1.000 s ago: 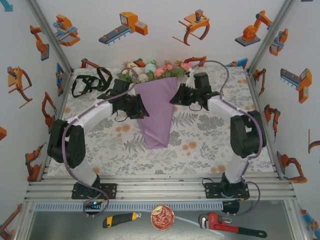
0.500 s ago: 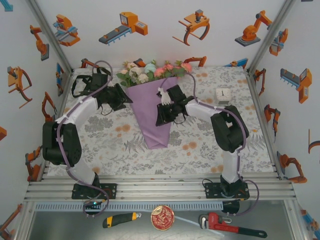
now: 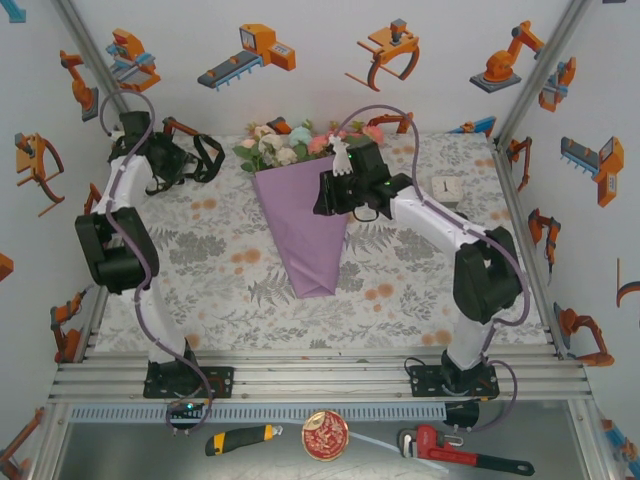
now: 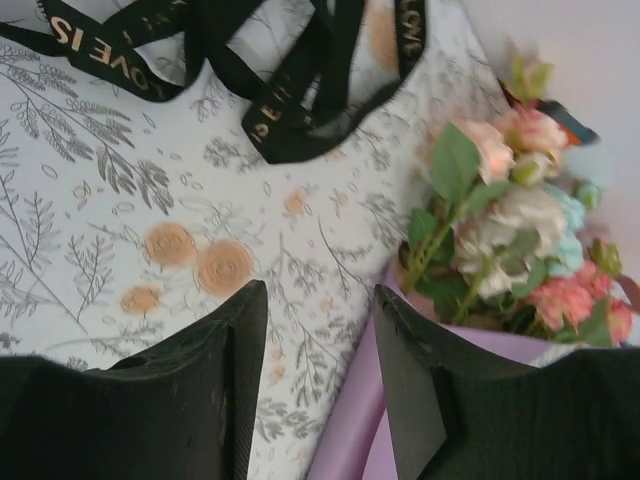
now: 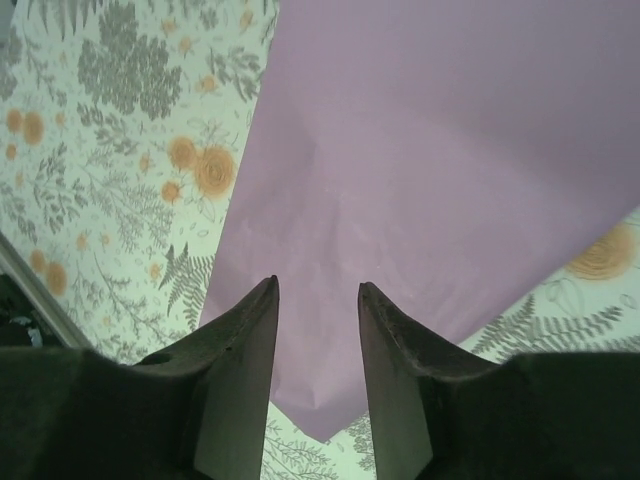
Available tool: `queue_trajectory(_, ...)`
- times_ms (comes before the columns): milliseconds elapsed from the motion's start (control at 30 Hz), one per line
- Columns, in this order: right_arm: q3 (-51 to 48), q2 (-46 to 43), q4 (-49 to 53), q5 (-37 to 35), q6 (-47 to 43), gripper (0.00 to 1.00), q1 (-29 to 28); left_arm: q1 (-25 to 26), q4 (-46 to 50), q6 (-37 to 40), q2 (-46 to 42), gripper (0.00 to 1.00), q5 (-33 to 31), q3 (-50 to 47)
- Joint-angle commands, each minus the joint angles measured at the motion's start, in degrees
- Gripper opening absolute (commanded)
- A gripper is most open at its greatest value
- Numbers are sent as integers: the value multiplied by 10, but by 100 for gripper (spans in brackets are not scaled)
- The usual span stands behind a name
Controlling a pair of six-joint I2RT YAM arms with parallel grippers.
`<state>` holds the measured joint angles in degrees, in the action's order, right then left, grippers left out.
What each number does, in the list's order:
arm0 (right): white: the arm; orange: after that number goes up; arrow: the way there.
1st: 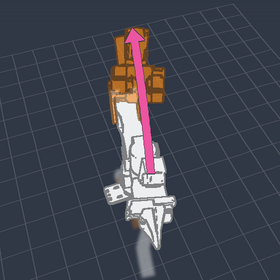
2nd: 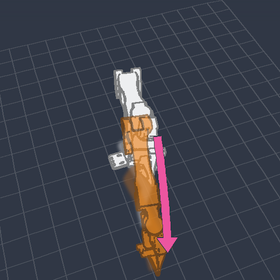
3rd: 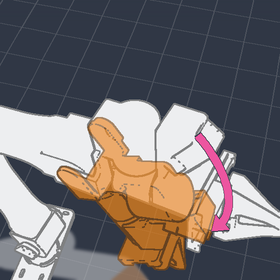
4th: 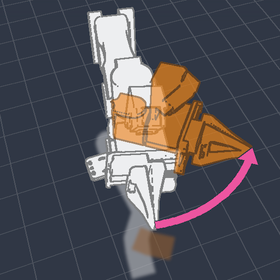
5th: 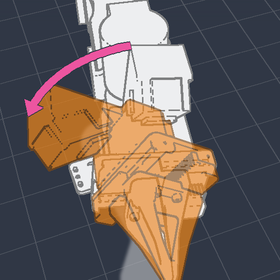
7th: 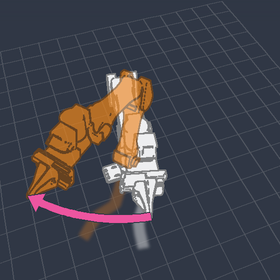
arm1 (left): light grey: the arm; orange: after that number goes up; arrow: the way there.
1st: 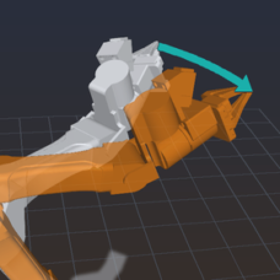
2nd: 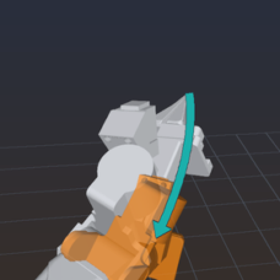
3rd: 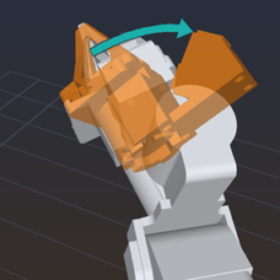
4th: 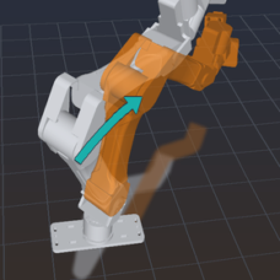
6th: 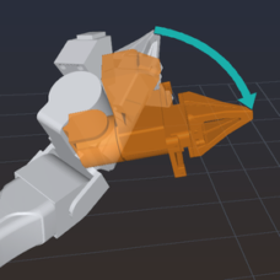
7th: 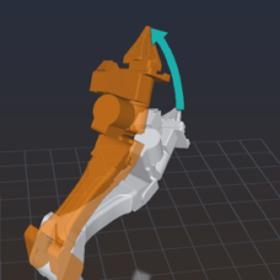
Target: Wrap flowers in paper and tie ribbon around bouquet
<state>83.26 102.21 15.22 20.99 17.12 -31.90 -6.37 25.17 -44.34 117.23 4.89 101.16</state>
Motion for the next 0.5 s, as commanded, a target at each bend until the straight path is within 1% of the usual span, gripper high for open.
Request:
queue_trajectory(0,1,-43,7,-59,11,43,7,-3,57,-20,76,46,-31,93)
queue_trajectory(133,-11,-76,25,-85,10,49,10,-7,126,-6,187,46,-67,249)
queue_trajectory(200,-21,-89,32,-92,9,51,11,-8,154,-10,239,46,-70,325)
queue_trajectory(300,-31,-100,45,-96,11,52,14,-8,174,-31,312,51,-57,420)
queue_trajectory(367,-31,-101,55,-95,10,52,17,-8,158,-50,344,52,-42,449)
queue_trajectory(467,-26,-98,67,-92,9,53,22,-7,104,-79,371,53,-12,448)
